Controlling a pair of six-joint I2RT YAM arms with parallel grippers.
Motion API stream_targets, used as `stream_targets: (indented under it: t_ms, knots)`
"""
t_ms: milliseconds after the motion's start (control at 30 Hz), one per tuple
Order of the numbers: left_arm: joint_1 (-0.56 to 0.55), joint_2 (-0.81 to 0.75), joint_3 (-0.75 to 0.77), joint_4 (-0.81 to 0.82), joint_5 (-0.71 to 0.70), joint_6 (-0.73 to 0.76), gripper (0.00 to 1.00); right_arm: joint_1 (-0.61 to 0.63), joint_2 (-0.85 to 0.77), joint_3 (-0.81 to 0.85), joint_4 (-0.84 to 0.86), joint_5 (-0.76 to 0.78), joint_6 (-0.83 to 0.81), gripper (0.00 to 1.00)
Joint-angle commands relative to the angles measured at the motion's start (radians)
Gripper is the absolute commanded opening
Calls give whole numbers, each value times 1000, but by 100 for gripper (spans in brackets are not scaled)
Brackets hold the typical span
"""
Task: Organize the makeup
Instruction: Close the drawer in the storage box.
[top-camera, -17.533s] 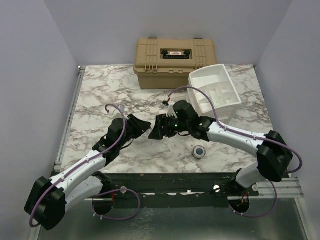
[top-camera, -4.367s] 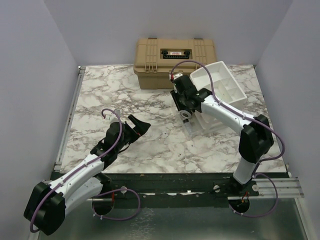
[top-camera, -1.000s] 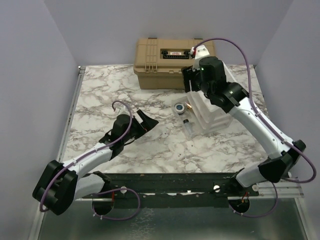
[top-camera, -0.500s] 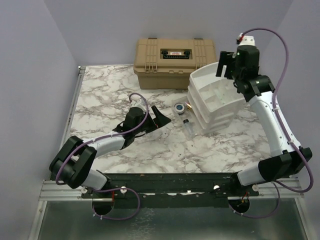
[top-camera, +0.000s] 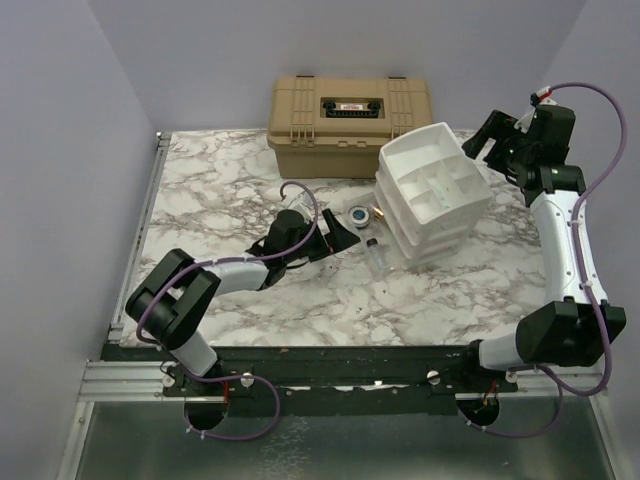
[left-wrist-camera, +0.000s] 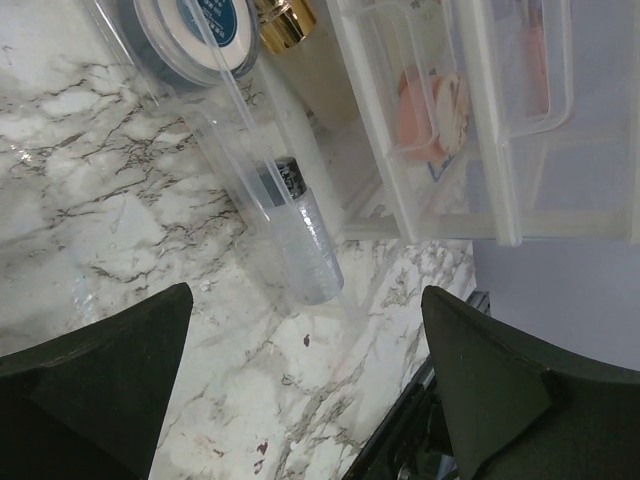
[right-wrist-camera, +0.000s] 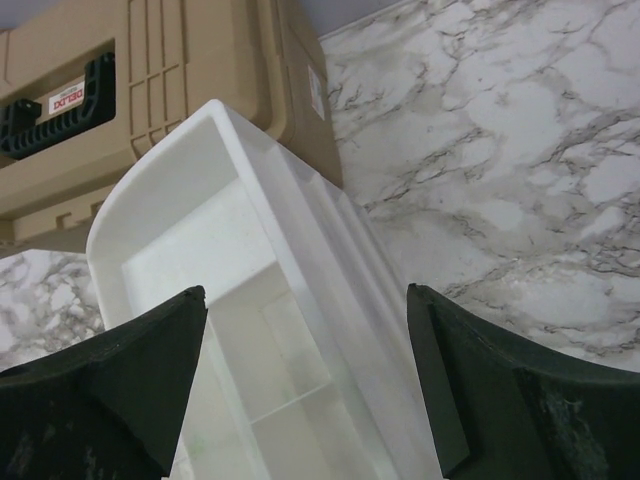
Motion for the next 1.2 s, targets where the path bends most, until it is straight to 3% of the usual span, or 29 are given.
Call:
stream_targets:
  t_ms: [0,233,400,633,867,1167]
  knots:
    - [-11,29,28,83,35,-23,98,-35,-9,-36,58,-133,37,88]
    - [-15,59,34,126,36,-41,97,-88,8,-73,81,-195,42,88]
    - [-22,103,38,196,28,-63,94,-93,59,-75,98,-412,9,88]
    - [-35,205,58,360,30,-96,88,-93,134,-52,59,-516,-1,88]
    - [-37,345,90,619,47,-187,76,-94,173,-33,34,-557,-12,89]
    - [-61,411,132,647,36,-199,73,-94,175,-44,36,-594,-9,91]
